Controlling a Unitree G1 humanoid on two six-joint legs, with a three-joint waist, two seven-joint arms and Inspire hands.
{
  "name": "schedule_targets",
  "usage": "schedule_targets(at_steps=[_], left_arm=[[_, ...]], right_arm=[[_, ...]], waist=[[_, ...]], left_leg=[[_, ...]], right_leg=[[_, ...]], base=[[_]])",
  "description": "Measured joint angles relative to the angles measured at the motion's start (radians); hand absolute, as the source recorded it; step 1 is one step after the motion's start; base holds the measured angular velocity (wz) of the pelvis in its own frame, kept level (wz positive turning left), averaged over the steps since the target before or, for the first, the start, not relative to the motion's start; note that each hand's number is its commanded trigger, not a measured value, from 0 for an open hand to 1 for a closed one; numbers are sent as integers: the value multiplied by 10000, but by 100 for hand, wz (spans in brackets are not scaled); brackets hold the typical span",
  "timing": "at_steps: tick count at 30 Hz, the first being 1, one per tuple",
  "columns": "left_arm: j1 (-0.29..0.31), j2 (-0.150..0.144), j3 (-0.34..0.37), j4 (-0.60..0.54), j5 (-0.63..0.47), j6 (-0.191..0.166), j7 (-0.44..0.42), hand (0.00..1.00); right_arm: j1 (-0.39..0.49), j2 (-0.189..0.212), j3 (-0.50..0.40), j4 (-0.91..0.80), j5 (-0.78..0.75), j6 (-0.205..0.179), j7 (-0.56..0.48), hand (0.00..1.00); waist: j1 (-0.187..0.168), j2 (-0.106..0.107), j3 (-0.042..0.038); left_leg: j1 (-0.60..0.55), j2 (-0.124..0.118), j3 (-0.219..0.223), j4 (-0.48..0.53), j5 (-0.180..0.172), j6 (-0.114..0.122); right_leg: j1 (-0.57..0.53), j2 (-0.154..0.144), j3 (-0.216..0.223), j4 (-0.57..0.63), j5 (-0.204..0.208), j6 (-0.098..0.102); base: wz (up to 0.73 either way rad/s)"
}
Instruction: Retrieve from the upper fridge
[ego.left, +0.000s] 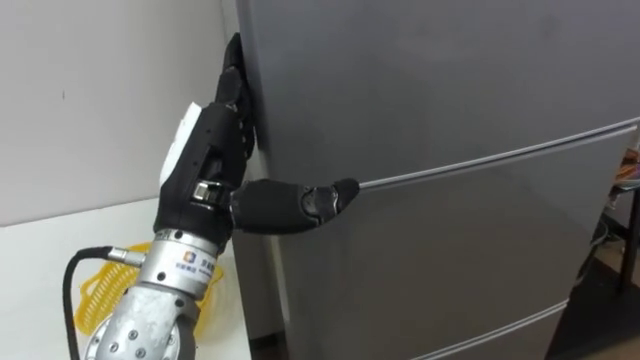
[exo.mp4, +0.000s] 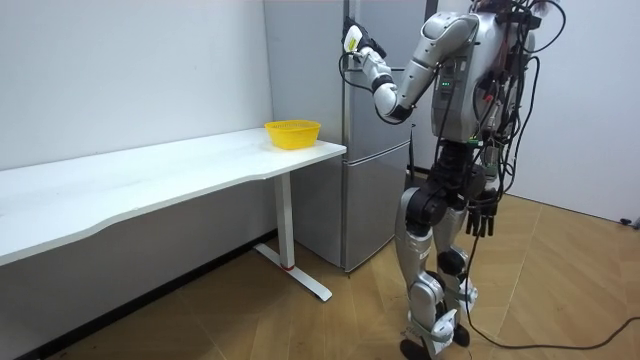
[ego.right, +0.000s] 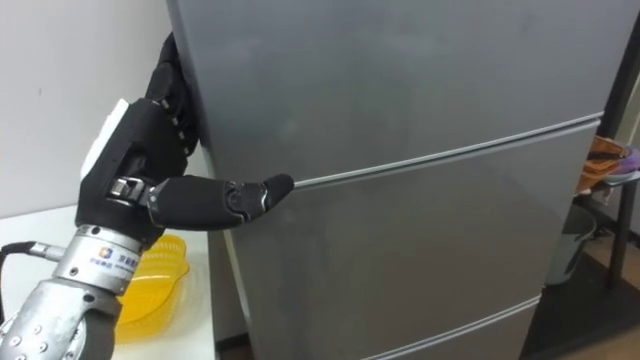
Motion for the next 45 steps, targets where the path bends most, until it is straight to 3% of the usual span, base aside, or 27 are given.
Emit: schedule_targets(at_steps=[3,17,22,45], left_arm=[[0,-1,1,1,-3,0,41,100],[-179,-390,777,2,-21,206,697,100],[-177,-468,830,2,-16,231,820,100],[-170,-453,580,-276,-46,336,735,100]], right_arm=[[-9,-3,0,-2,14,64,-2,0],[-213,0,420,100,104,139,-104,0],[-210,1,576,97,100,138,-102,0],[-289,-5,761,92,41,138,-126,0]], waist=[[-2,-18,-6],[20,80,-54],[20,152,-24],[24,152,-21]], left_leg=[[16,7,28,0,0,0],[-161,4,13,34,1,2],[-169,4,12,33,1,2],[-290,-16,-50,38,12,22]], right_leg=[[-1,7,22,-2,17,-1],[-113,-23,-123,-26,69,25],[-114,-26,-139,-25,69,25],[-147,-94,-262,-51,71,30]], base=[[0],[2],[0],[3]])
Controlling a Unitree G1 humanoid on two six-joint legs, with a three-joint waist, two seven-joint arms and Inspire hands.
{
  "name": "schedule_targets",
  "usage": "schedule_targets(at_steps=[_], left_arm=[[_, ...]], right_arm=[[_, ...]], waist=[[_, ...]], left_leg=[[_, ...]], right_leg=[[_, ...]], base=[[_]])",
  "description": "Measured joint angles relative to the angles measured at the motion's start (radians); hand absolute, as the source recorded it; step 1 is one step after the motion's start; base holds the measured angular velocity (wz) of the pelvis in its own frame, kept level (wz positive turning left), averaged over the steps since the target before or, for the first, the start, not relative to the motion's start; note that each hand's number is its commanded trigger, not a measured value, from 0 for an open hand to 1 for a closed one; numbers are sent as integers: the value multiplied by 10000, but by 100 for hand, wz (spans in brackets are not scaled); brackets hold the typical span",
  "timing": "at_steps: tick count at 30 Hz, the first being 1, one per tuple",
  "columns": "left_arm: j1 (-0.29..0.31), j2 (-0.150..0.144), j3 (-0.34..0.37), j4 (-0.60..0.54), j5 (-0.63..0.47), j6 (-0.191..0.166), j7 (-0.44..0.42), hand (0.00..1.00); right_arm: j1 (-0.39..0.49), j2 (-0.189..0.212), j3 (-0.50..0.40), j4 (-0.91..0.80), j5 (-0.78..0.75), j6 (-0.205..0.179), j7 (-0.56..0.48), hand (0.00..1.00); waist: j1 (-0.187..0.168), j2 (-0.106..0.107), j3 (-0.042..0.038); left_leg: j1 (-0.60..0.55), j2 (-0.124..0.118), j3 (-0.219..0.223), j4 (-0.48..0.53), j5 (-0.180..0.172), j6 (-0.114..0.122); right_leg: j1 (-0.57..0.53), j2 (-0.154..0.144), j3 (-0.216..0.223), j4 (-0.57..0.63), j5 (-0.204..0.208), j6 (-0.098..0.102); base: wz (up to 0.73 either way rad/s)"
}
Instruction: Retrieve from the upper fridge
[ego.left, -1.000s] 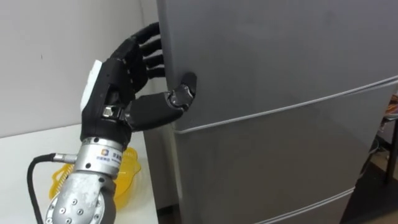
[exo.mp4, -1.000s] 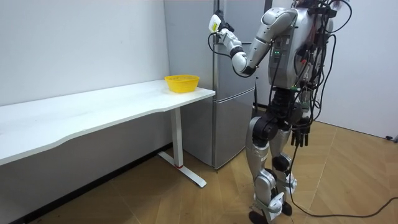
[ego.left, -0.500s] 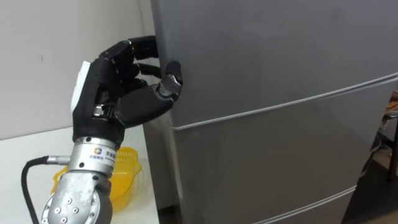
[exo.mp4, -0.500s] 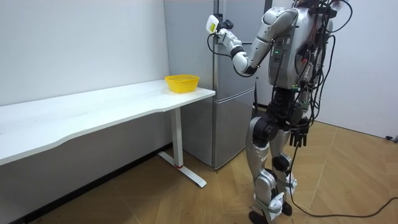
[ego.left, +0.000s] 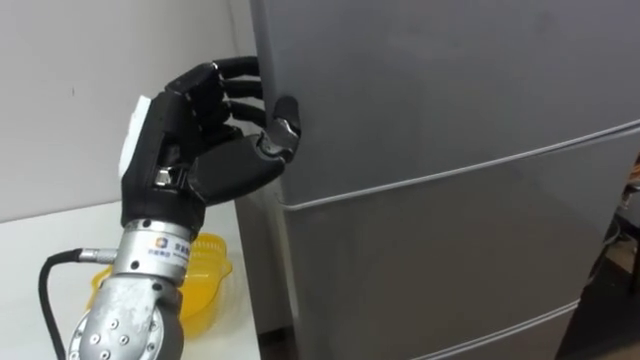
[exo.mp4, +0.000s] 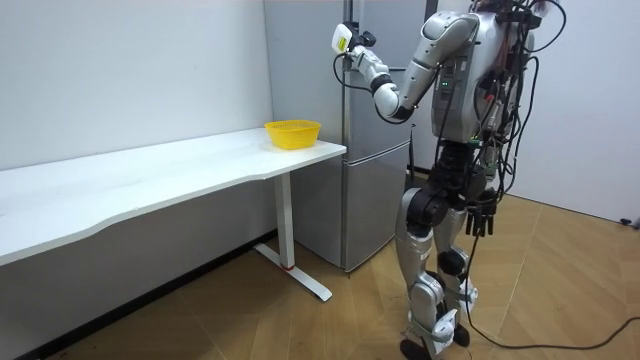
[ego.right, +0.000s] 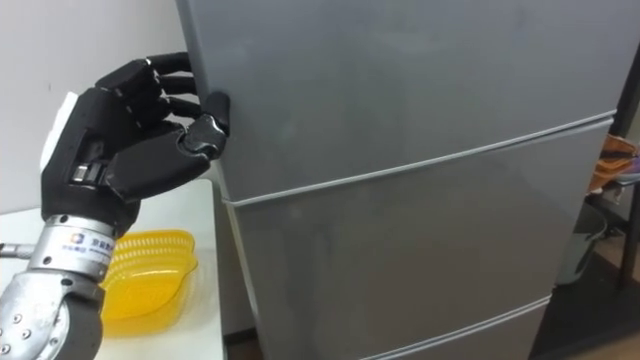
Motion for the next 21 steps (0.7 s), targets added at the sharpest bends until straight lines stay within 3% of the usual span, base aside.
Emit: schedule_targets(at_steps=[4,7,16,21], left_arm=[[12,5,-199,-468,-167,365,-130,100],[91,-4,-391,-784,-688,422,-423,100],[333,14,-1408,-1349,-2539,409,-1528,100],[332,128,-1802,-1438,-3341,135,-2387,100]], right_arm=[[-57,-18,301,-10,23,2,-32,0],[-35,-20,400,-6,-10,10,34,0],[-59,-103,435,-36,-9,-3,225,0],[-66,-140,436,-42,-14,-9,245,0]], waist=[[3,-11,-16],[2,-28,-26],[8,-124,-99],[5,-124,-100]], left_leg=[[-92,-36,-48,14,16,29],[-159,-51,-50,34,28,47],[-134,-60,73,73,30,51],[-140,-74,81,72,30,51]], right_leg=[[24,-34,-36,-115,26,42],[34,-133,-55,-150,40,62],[186,-217,8,-140,93,148],[186,-240,14,-137,124,172]], base=[[13],[23],[22],[8]])
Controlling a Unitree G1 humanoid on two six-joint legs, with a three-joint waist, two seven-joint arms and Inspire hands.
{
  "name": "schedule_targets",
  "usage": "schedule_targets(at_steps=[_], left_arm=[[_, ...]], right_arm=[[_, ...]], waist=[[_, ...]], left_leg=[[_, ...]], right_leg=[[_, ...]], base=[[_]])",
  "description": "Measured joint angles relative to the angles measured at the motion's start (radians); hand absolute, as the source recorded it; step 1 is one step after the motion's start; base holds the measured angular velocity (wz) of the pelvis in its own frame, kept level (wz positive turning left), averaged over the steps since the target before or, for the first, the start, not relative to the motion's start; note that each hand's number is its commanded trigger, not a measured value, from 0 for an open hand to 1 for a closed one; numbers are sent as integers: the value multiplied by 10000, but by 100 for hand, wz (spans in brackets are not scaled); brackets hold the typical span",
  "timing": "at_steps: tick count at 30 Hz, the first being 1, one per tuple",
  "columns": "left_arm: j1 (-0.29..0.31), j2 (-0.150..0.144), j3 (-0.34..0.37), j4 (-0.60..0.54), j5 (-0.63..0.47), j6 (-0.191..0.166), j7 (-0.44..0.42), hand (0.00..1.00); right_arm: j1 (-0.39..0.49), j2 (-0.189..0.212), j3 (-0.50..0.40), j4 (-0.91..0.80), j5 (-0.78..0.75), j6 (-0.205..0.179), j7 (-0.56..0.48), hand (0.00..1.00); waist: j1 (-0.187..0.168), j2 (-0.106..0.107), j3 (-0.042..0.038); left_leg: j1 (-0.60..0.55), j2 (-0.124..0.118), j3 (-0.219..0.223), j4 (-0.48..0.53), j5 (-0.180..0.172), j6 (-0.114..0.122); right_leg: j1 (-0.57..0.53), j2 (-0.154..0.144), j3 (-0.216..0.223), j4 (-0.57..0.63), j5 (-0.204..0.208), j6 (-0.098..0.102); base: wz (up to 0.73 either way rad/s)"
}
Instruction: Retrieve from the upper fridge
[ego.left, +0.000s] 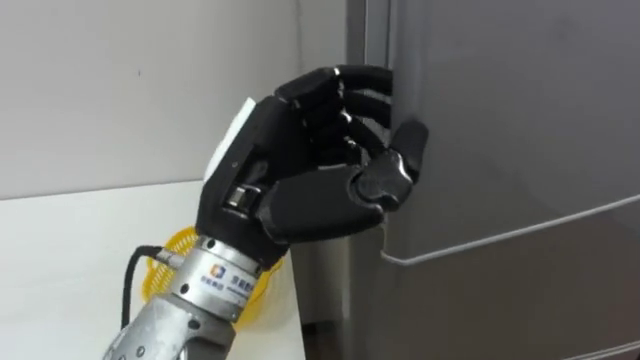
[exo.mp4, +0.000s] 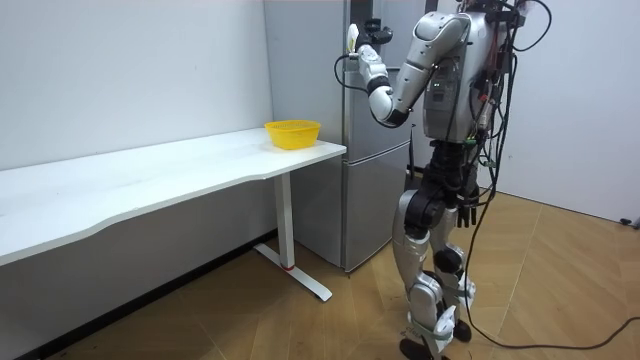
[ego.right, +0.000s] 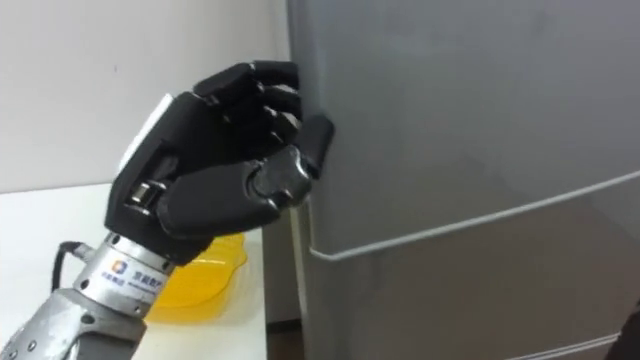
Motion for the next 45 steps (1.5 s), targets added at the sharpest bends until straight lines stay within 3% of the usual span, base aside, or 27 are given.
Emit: schedule_targets(at_steps=[6,8,10,13,14,15,16,26,30,37,45], left_arm=[[29,73,-1316,-375,-1067,-604,-1209,100],[16,125,-1811,-496,-1333,-872,-1739,100],[-86,147,-2157,-510,-1849,-907,-2196,100],[-404,172,-2774,-480,-2341,-865,-2982,100],[-508,166,-3034,-464,-2383,-852,-3258,86],[-575,165,-3137,-442,-2418,-804,-3421,55],[-662,168,-3290,-423,-2437,-687,-3694,0],[-1260,32,-3520,169,-2569,-595,-5422,0],[-1263,-159,-3890,398,-2744,-594,-5555,0],[-1263,-177,-3903,426,-2898,-504,-5653,0],[-1264,-175,-3808,407,-2901,-388,-5849,0]], right_arm=[[151,-37,122,-350,-215,-117,71,0],[139,-73,267,-437,-208,-238,90,0],[106,-157,374,-494,-160,-345,85,0],[128,-328,438,-614,2,-481,54,0],[113,-399,447,-702,72,-489,-4,0],[113,-421,447,-737,129,-499,-30,0],[116,-441,448,-781,212,-503,-46,0],[48,-517,759,-745,530,-494,-33,0],[-88,-526,959,-674,909,-494,-58,0],[-44,-543,1113,-646,1252,-395,-19,0],[22,-552,1106,-725,1275,-209,82,0]], waist=[[-19,27,-18],[-25,94,-59],[-38,167,-77],[-230,200,-21],[-342,264,-2],[-365,284,13],[-394,311,31],[-811,337,31],[-918,341,34],[-1095,340,39],[-949,328,29]], left_leg=[[57,-12,52,-7,0,0],[191,-6,161,-20,0,0],[283,-12,234,-55,0,0],[382,-2,268,-101,-1,-1],[352,0,267,-105,-2,-2],[349,4,268,-106,-2,-2],[340,21,270,-109,-2,-2],[130,80,259,13,-5,-6],[13,45,240,22,-7,-2],[17,59,230,7,-20,20],[-26,71,294,7,-15,17]], right_leg=[[2,-17,-10,22,31,2],[36,-10,-9,40,31,2],[92,-23,-21,39,32,2],[184,-3,-31,-35,32,3],[198,4,-17,-37,31,3],[191,11,-8,-38,31,3],[168,33,8,-47,31,3],[57,121,-18,-210,25,2],[-40,166,-20,-195,4,-34],[-181,192,-15,6,-13,-46],[-325,214,56,40,-11,-54]], base=[[-7],[-31],[-30],[-15],[-5],[-11],[-17],[-7],[1],[1],[-3]])
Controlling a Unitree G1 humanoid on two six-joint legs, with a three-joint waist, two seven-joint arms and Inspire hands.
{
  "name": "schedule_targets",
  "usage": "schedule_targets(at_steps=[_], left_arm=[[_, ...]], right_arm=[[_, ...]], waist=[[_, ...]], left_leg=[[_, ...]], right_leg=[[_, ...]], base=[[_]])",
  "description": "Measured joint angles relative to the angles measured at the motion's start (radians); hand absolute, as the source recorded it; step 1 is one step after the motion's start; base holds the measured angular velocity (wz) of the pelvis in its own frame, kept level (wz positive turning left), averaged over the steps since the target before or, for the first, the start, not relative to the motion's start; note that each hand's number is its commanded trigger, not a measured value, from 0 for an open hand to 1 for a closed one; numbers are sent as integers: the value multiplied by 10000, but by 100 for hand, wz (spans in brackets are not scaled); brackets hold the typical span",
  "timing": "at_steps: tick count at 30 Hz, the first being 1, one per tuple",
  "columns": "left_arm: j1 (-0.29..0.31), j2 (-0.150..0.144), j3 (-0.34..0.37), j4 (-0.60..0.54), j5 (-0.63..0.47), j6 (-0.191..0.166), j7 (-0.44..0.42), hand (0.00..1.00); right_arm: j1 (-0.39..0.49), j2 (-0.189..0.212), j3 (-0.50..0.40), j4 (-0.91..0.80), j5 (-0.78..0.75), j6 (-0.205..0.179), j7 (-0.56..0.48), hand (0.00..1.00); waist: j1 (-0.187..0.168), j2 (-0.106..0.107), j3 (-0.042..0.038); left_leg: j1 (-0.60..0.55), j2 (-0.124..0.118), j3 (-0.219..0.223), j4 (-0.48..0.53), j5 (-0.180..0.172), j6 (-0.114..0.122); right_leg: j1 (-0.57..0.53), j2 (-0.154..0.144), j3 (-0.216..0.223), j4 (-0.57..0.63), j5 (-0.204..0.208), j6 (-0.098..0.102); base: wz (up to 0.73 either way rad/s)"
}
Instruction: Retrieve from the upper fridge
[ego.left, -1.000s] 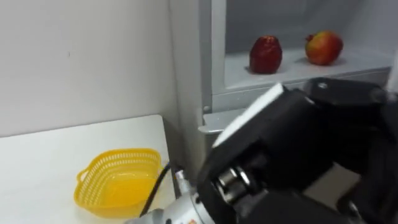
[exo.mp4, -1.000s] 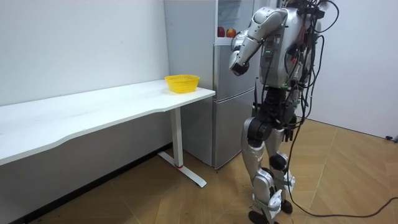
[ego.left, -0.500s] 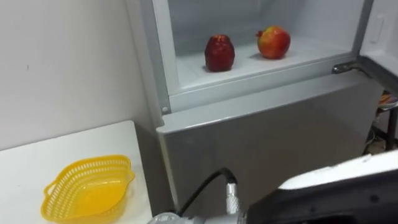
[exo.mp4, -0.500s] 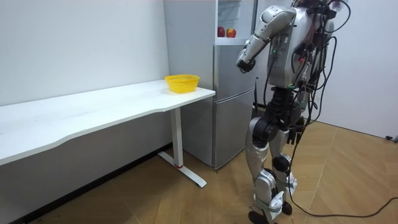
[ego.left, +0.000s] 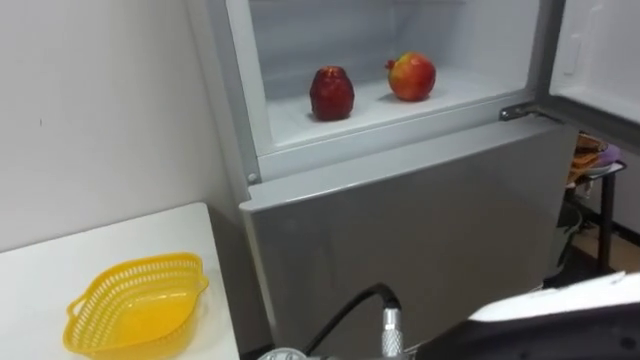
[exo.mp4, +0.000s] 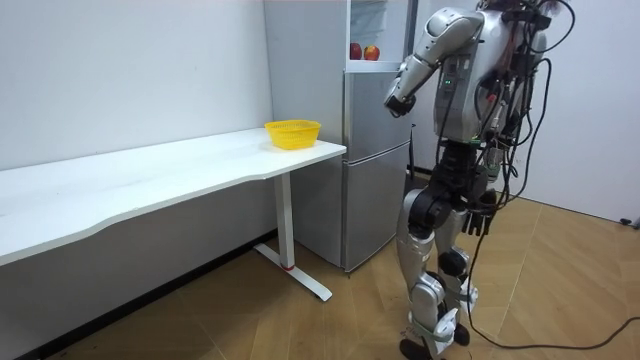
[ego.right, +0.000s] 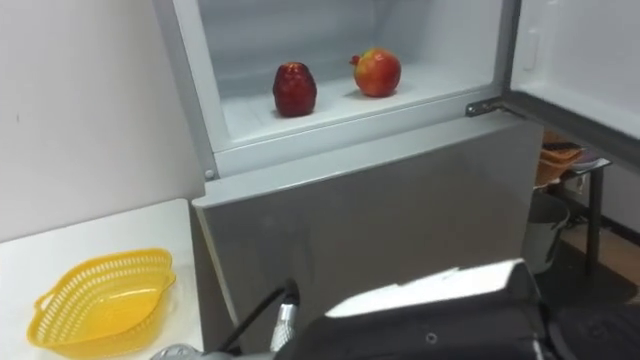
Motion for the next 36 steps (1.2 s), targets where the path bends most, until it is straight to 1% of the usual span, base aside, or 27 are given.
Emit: schedule_targets(at_steps=[2,4,9,11,12,13,14,15,16,17,18,19,20,21,23,24,26,27,28,29,30,31,32,33,34,35,36], left_arm=[[0,1,21,0,3,0,-26,0],[0,0,64,-1,3,-1,-87,0],[83,84,234,-34,9,-9,-143,0],[284,229,438,-47,132,-58,-85,0],[337,295,512,-47,271,-110,-26,0],[548,462,726,-77,580,-172,122,0],[953,685,993,-160,955,-278,336,0],[1182,794,1130,-199,1180,-321,439,0],[1620,947,1435,-323,1736,-327,661,0],[1924,967,1789,-381,2283,-328,787,0],[2025,970,1995,-403,2514,-327,845,0],[2290,971,2542,-518,2773,-350,971,0],[2619,981,3065,-666,2845,-506,1194,0],[2788,964,3294,-763,2931,-602,1341,0],[3294,891,4023,-1208,3364,-941,1938,0],[3379,883,4182,-1303,3423,-1058,2132,0],[3457,765,4746,-1449,3736,-1448,3022,0],[3481,705,4903,-1450,3771,-1548,3234,0],[3670,576,5244,-1461,3977,-1801,3699,0],[3900,461,5561,-1466,4178,-1977,4169,0],[3984,427,5718,-1475,4303,-2046,4415,0],[4040,370,6075,-1490,4580,-2095,4887,0],[4067,365,6511,-1495,4847,-2148,5370,0],[4130,379,6765,-1518,4950,-2219,5647,0],[4341,413,7233,-1558,5170,-2407,6195,0],[4668,436,7678,-1581,5406,-2584,6706,0],[4812,437,7876,-1582,5562,-2621,6951,0]], right_arm=[[16,1,4,-19,-17,-32,-8,0],[24,0,5,-18,-27,-108,-13,0],[118,15,0,-111,-6,-311,-62,0],[105,15,-28,-35,-40,-336,-160,0],[109,16,-55,-35,-73,-341,-201,0],[115,15,-181,6,-96,-403,-265,0],[131,14,-364,80,-93,-481,-334,0],[136,11,-393,141,-89,-533,-371,0],[131,15,-438,268,-71,-643,-459,0],[153,27,-524,387,-33,-719,-503,0],[177,53,-596,453,0,-742,-514,0],[285,89,-777,467,6,-763,-519,0],[446,91,-827,435,4,-813,-530,0],[544,95,-890,438,-12,-874,-540,0],[785,166,-995,453,-8,-950,-586,0],[811,196,-1055,458,-2,-971,-629,0],[913,285,-1164,538,126,-1103,-944,0],[966,316,-1175,571,133,-1125,-1034,0],[1008,392,-1183,574,134,-1194,-1194,0],[1094,487,-1207,576,128,-1242,-1290,0],[1115,535,-1291,584,128,-1305,-1308,0],[1195,588,-1532,631,118,-1385,-1304,0],[1302,592,-1695,639,100,-1436,-1302,0],[1364,592,-1810,637,102,-1446,-1299,0],[1506,592,-1992,637,131,-1467,-1302,0],[1619,599,-2147,630,124,-1470,-1304,0],[1685,607,-2242,630,125,-1470,-1306,0]], waist=[[193,-13,-2],[306,-44,0],[674,-264,11],[824,-374,-12],[900,-395,-18],[979,-435,-9],[995,-451,-5],[997,-455,-14],[1036,-464,-14],[1237,-478,-4],[1341,-485,0],[1545,-491,4],[1681,-484,-1],[1738,-482,-3],[2042,-501,-10],[2105,-506,-11],[2294,-513,-9],[2327,-518,-8],[2342,-529,-1],[2356,-554,-26],[2353,-568,-29],[2377,-586,-22],[2519,-600,-24],[2600,-593,-36],[2674,-530,-88],[2734,-525,-126],[2784,-503,-139]], left_leg=[[-38,3,17,13,2,-3],[-12,6,23,2,4,-5],[27,10,22,-24,6,-9],[48,9,30,-32,6,-9],[58,13,37,-29,6,-10],[63,19,47,-12,6,-10],[63,22,25,-2,6,-10],[64,23,10,4,6,-10],[54,23,-39,9,6,-10],[51,26,-67,4,6,-10],[46,32,-84,2,6,-11],[54,44,-113,-12,5,-13],[57,46,-164,-12,6,-16],[73,43,-213,-16,6,-18],[201,43,-338,-108,28,-53],[210,48,-356,-103,28,-54],[237,42,-491,-69,32,-61],[267,41,-525,-75,34,-64],[369,40,-612,-99,43,-77],[431,42,-712,-98,43,-78],[448,42,-759,-101,42,-79],[470,39,-816,-108,41,-81],[488,38,-834,-126,40,-82],[513,38,-829,-151,41,-82],[562,41,-830,-181,41,-85],[592,44,-836,-197,41,-84],[614,43,-837,-195,41,-84]], right_leg=[[1,8,87,2,1,-1],[-4,15,175,28,0,-2],[10,20,169,15,-8,-11],[47,20,176,-5,-8,-11],[59,24,177,-8,-7,-12],[106,22,169,-19,-4,-17],[154,20,116,-21,-4,-17],[166,17,79,-22,-4,-17],[174,8,-15,-16,-3,-18],[165,6,-71,8,-1,-23],[162,13,-76,10,4,-31],[181,22,-113,7,12,-44],[208,20,-169,-6,18,-52],[239,20,-193,-15,18,-52],[372,29,-297,-18,17,-53],[393,29,-365,-21,17,-53],[468,13,-558,-25,17,-53],[500,4,-648,-28,17,-53],[616,3,-758,-32,16,-53],[715,5,-846,-40,1,-62],[748,5,-898,-48,-1,-63],[786,7,-920,-58,-2,-62],[802,14,-926,-56,-3,-61],[806,19,-922,-56,-3,-61],[840,24,-930,-59,-3,-60],[859,24,-930,-56,-3,-60],[879,23,-930,-56,-3,-60]], base=[[-10],[-9],[-4],[0],[0],[4],[8],[15],[12],[11],[7],[9],[12],[18],[15],[13],[17],[18],[20],[22],[21],[13],[6],[0],[-3],[0],[0]])
